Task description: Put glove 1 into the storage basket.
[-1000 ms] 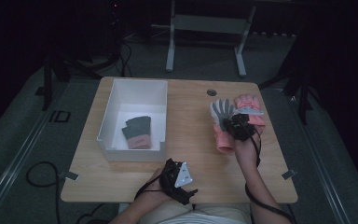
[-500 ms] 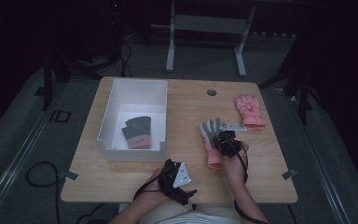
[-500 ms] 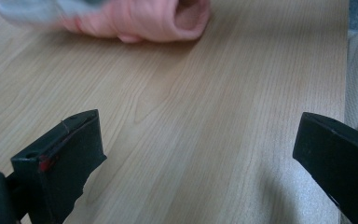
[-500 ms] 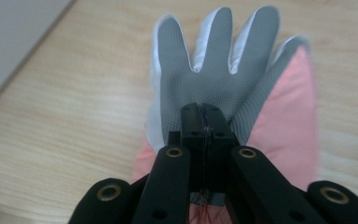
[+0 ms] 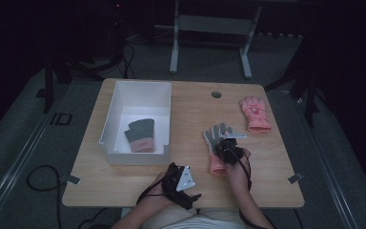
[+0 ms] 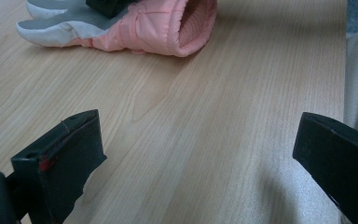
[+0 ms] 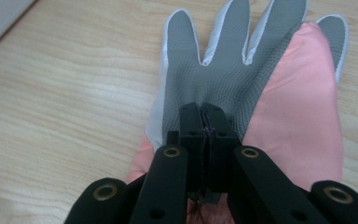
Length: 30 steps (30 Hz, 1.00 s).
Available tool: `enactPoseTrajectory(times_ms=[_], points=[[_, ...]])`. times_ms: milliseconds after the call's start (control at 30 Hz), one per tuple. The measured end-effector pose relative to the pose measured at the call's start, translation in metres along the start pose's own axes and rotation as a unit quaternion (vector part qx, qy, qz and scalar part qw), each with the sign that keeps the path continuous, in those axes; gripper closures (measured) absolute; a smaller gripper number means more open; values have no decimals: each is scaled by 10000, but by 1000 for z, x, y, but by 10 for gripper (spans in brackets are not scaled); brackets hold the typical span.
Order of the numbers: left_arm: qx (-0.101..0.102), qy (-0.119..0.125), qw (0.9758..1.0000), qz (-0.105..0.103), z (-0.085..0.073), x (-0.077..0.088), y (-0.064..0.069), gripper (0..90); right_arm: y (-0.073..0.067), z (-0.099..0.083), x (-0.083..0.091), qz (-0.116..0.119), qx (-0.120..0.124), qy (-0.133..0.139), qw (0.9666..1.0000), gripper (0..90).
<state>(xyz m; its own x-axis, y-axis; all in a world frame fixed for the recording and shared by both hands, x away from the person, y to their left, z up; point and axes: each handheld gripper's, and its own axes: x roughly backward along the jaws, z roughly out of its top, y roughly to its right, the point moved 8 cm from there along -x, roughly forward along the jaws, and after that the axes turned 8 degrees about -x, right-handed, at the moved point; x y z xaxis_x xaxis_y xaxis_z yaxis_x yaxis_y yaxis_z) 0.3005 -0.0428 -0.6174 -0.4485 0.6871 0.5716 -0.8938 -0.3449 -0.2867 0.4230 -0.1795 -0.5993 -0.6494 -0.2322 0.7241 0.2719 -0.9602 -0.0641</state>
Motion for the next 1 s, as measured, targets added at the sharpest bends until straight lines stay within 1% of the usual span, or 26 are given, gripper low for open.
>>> enactPoseTrajectory(times_ms=[33,67,133,200,233,300,367,433,500,600,667,733,767,833,900,967,1000], points=[[-7,-1,10000,7,0,0,0,13,0,0,0,-17,101,-44,9999,866],[-19,23,10000,24,1,0,0,13,0,0,0,-5,152,-71,9999,855],[-21,67,10000,7,2,0,1,13,0,1,1,104,111,-94,9998,818],[-15,77,10000,25,2,0,1,14,0,4,6,201,30,-37,9998,734],[-6,56,10000,5,1,-1,1,14,-1,6,11,252,34,13,9997,707],[-1,41,10000,3,1,-1,0,14,1,12,22,293,88,177,9994,691],[40,82,10000,-16,1,-1,0,14,8,19,34,323,89,378,9987,667],[65,100,9999,-12,2,0,0,14,22,28,44,293,76,577,9979,653],[85,98,9999,-45,2,0,0,14,43,35,50,161,47,724,9972,629],[103,80,9999,-61,1,0,1,14,76,44,51,-17,-96,826,9965,623],[90,91,9999,-65,2,0,1,14,96,51,51,-69,-204,895,9957,622],[123,146,9998,-70,3,1,0,14,115,60,50,-191,-224,955,9950,627],[145,156,9997,-69,3,1,0,14,122,65,48,-190,-280,992,9945,635],[146,152,9997,-81,3,0,0,14,136,74,43,-230,-306,1045,9938,636],[174,160,9997,-104,3,0,0,14,149,82,35,-249,-340,1054,9935,628],[172,158,9997,-121,2,0,0,14,159,89,27,-364,-352,1101,9926,616],[165,149,9997,-121,2,0,0,14,163,93,23,-354,-380,1094,9926,601]])
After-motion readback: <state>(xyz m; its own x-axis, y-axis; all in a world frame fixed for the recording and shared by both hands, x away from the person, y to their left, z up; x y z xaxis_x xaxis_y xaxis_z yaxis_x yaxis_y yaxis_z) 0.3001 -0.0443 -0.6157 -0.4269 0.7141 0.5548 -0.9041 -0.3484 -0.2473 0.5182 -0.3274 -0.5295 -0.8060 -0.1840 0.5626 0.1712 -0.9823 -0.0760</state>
